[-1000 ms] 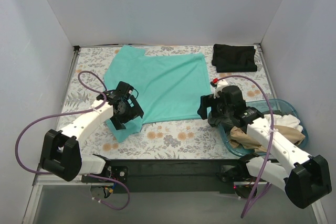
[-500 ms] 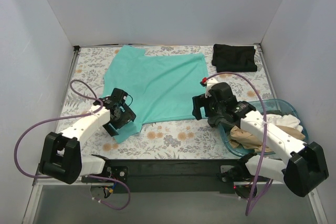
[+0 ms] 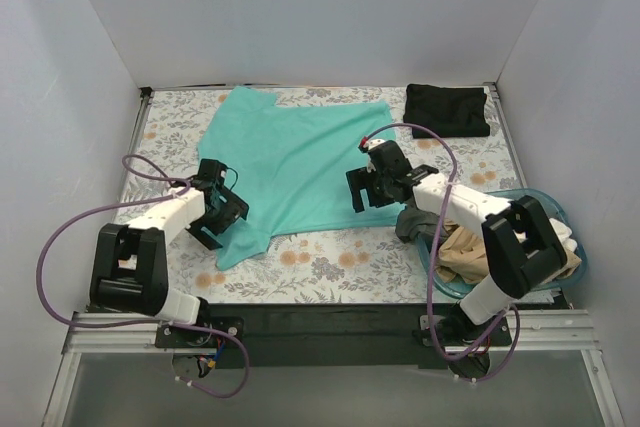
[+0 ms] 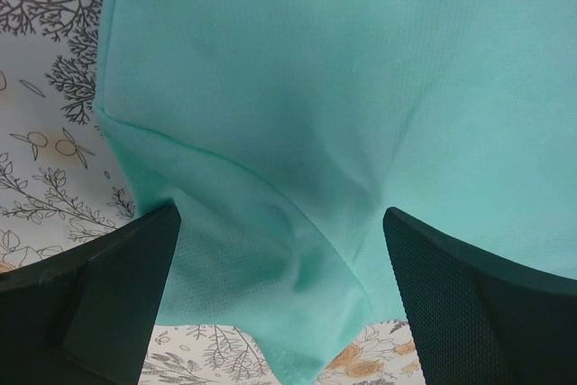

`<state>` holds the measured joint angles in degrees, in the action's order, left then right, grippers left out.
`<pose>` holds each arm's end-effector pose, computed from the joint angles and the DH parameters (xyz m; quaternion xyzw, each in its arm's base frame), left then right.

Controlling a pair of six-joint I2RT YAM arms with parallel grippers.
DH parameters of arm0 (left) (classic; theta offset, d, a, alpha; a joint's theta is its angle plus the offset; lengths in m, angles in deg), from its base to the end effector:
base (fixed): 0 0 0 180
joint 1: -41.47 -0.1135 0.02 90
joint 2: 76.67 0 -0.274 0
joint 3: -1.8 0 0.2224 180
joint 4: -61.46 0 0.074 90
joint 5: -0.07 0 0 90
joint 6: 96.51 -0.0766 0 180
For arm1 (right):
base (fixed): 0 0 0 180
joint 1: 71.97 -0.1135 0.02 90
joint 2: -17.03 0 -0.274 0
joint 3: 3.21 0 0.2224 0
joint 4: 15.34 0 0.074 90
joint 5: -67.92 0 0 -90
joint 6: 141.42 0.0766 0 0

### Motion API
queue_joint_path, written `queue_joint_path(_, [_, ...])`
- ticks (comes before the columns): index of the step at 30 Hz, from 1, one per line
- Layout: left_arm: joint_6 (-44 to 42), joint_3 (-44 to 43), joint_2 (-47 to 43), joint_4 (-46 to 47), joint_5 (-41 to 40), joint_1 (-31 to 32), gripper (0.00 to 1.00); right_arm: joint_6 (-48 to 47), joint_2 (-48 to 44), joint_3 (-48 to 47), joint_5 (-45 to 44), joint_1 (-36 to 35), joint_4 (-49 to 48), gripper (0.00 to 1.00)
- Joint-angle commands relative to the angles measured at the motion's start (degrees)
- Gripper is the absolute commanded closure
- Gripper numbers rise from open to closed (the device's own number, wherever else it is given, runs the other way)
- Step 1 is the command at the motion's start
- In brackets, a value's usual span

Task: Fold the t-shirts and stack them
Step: Flatten the tshirt out

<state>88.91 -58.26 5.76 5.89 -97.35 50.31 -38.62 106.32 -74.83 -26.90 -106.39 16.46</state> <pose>0.2198 -0.0242 0.1538 -0.6854 0.7177 -0.0433 0.1151 0.2727 0.1791 0.2057 -0.1615 0.9234 0.1025 0.3329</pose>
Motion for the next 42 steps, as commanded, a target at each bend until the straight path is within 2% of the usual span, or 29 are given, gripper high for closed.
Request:
queue_joint_path(1, [0.38, -1.56, 3.43, 2.13, -1.72, -1.02, 0.04, 1.79, 3.51, -3.54, -2.31, 1.8, -2.16, 0.02])
queue_joint_path(8, [1.26, -4.46, 10.63, 1.78, -5.32, -4.88, 0.03, 1.62, 12.11, -7.22, -0.11, 3.21, -2.96, 0.02])
queue_joint_path(14, [0.65, -12.72, 16.79, 0.73, -7.07, -6.9, 0.03, 1.44, 16.78, -11.09, 3.06, 3.65, -3.13, 0.02])
queue_joint_path(18, [1.26, -15.89, 17.85, -1.73, -10.24, -8.05, 0.02, 1.44, 16.7, -12.94, 3.06, 3.65, -2.96, 0.02])
queue_joint_path(22, [1.62, -17.65, 15.22, -3.76, -9.81, -8.75, 0.02, 1.09, 14.07, -14.0, 2.97, 3.65, -3.04, 0.02])
queue_joint_path(26, [2.66, -14.32, 6.11, -3.32, -7.79, -8.75, 0.02, 1.61, 7.85, -12.51, 2.27, 3.65, -3.13, 0.02])
queue_joint_path(28, [3.37, -9.58, 2.14, -2.01, -5.52, -8.67, 0.02, 2.14, 5.37, -9.8, 1.04, 3.65, -3.13, 0.02])
queue_joint_path(35, [9.96, 3.34, -9.91, -6.04, -7.0, -8.75, 0.02, 5.39, -5.08, 0.05, -1.24, 3.56, -5.15, 0.02])
queue_joint_path(40, [11.98, 11.16, -17.73, -7.01, -7.26, -8.67, 0.02, 6.1, -8.26, 2.26, -4.06, 3.65, -5.33, 0.02])
queue_joint_path(42, [13.12, 12.67, -19.15, -6.58, -8.13, -8.67, 0.07, 6.27, -8.44, 2.61, -2.4, 3.65, -5.42, 0.02])
